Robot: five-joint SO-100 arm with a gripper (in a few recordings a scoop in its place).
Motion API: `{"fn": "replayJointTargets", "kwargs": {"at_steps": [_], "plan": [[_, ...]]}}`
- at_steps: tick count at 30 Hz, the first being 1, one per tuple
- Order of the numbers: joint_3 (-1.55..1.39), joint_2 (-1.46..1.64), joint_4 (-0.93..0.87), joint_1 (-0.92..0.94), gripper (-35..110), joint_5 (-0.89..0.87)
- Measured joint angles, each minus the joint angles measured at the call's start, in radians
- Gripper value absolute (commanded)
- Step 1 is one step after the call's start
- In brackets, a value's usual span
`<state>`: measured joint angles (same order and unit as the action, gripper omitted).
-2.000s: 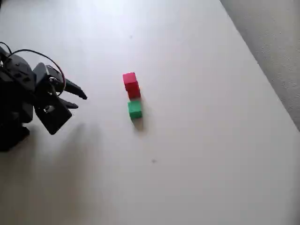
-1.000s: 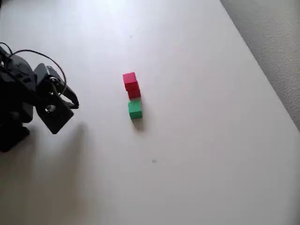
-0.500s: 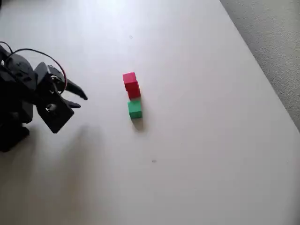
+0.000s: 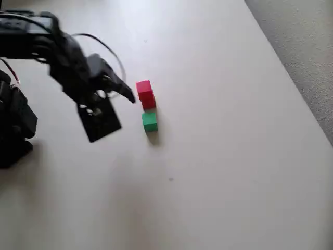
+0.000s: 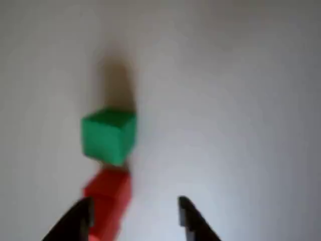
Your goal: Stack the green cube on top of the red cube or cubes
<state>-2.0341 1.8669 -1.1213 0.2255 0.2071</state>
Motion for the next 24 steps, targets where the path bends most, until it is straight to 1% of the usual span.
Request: {"fn": "replayJointTargets", "kwargs": {"at_steps": [7,11,24], "plan": [[0.173,-0.278,0.014,0.020,21,-0.003],[0.249,-0.353,0.017,0.020,21,-0.003],[0.328,-0.407,-0.008,0.031,21,-0.002]]}}
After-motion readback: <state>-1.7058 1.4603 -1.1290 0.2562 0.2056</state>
